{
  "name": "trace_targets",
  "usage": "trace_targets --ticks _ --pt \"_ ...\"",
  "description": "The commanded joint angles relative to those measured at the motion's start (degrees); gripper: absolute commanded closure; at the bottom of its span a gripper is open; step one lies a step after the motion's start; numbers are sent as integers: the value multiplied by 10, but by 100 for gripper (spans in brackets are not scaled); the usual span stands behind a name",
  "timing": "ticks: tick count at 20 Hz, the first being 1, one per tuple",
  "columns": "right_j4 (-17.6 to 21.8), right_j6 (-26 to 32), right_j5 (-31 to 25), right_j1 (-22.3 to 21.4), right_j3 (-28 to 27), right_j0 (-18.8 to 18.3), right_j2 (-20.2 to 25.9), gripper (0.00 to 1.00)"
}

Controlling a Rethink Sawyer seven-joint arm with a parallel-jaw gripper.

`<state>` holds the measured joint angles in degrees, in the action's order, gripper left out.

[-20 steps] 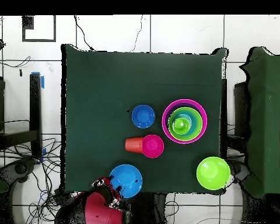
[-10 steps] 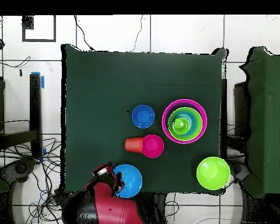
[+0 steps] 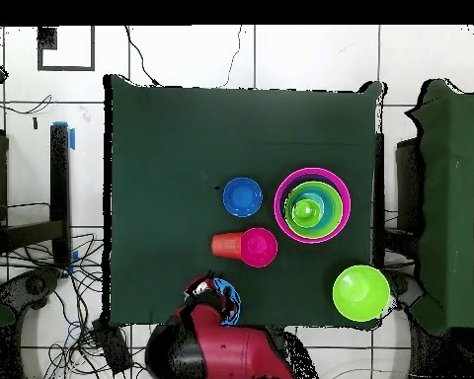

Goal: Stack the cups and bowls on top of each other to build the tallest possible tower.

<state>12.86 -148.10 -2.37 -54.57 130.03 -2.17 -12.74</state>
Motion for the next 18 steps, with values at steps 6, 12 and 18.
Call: trace_targets --ticks 6,12,18 --pt "154 47 19 88 13 -80 79 0" --pt "181 26 46 161 -53 -65 98 0" --pt "187 19 34 174 -77 -68 122 0"
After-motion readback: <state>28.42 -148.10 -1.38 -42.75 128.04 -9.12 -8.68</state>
